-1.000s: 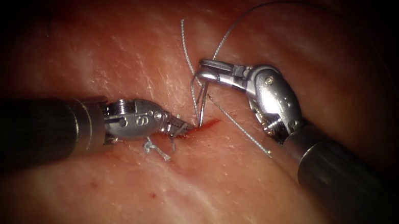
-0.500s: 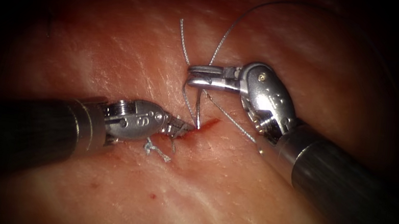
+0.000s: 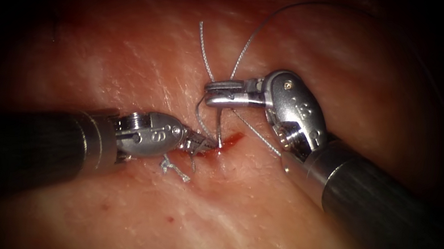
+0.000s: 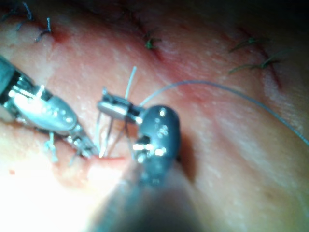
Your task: Wound Closure
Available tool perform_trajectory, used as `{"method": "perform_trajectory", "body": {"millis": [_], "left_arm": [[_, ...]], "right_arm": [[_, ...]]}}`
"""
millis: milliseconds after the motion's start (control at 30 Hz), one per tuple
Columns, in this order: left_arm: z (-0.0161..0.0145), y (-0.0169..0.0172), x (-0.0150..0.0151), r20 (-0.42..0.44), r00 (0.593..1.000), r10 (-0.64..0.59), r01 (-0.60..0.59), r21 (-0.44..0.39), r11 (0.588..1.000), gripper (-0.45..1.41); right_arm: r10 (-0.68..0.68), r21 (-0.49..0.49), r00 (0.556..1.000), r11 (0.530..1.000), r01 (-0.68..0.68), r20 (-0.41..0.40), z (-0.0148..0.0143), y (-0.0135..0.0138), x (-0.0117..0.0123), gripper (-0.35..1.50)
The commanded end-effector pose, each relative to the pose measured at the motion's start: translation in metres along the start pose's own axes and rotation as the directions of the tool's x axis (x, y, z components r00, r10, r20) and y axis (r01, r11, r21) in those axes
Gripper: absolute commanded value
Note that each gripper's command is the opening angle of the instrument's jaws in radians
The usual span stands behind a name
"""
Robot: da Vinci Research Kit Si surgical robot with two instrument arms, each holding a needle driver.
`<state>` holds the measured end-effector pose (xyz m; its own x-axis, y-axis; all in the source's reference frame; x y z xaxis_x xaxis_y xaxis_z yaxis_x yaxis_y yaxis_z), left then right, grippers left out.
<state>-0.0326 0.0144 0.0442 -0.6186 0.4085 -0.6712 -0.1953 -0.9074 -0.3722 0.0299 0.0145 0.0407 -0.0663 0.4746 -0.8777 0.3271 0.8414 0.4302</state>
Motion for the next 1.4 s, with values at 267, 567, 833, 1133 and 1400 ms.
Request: {"method": "perform_trajectory", "body": {"millis": [267,567,833,1133,1400], "left_arm": [[0.0006,-0.0003,0.0,0.001,1.0,0.002,-0.002,-0.002,1.0,-0.21],[0.0006,-0.0002,0.0001,0.001,1.0,0.001,-0.001,-0.002,1.0,-0.21],[0.0005,-0.0002,0.0002,0.001,1.0,-0.006,0.006,-0.003,1.0,-0.21],[-0.0001,-0.0001,0.0006,-0.009,1.0,-0.004,0.004,0.001,1.0,-0.21],[-0.0049,0.0035,0.0044,-0.125,0.984,0.128,-0.122,0.059,0.991,0.14]], "right_arm": [[0.085,0.014,0.996,0.996,-0.085,0.001,0.0002,0.001,0.0,-0.35],[0.456,-0.027,0.89,0.889,-0.457,-0.012,-0.0002,0.0021,-0.0004,-0.35],[0.644,-0.023,0.765,0.765,-0.644,0.012,0.0005,-0.001,-0.0026,-0.35],[0.667,-0.021,0.745,0.744,-0.667,-0.009,0.0003,-0.0055,-0.0022,0.04],[0.5,-0.125,0.865,0.856,-0.502,-0.045,-0.0036,-0.0045,-0.0015,1.41]]}}
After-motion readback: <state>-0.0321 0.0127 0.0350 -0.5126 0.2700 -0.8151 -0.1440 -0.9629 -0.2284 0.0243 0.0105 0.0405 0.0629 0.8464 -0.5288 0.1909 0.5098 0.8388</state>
